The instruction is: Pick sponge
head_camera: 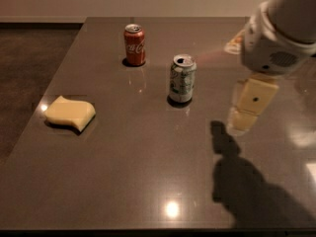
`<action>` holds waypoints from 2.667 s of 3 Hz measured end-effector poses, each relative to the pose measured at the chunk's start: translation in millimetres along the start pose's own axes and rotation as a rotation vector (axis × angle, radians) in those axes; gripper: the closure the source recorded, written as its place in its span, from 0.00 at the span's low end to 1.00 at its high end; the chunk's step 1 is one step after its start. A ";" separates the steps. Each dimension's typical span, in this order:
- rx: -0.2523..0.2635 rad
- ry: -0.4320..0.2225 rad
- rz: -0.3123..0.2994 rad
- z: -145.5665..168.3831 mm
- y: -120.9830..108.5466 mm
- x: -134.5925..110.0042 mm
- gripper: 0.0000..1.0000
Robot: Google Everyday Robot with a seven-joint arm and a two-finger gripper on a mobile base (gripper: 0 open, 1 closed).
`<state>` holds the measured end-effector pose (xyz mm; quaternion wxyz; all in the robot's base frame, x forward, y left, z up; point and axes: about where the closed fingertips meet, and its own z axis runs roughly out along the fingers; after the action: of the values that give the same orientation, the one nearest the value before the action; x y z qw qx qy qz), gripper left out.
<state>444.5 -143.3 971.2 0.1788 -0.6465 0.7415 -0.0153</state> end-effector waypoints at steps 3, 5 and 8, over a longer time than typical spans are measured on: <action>-0.152 -0.143 -0.106 77.2 1.6 -184.3 0.00; -0.176 -0.138 -0.064 139.2 9.3 -265.1 0.00; -0.195 -0.081 -0.011 204.3 21.3 -309.9 0.00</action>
Offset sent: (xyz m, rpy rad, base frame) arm 0.0486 0.2150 -0.0343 0.1394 0.1299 0.2035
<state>513.4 201.6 850.8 0.1447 -0.6649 0.7281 0.0822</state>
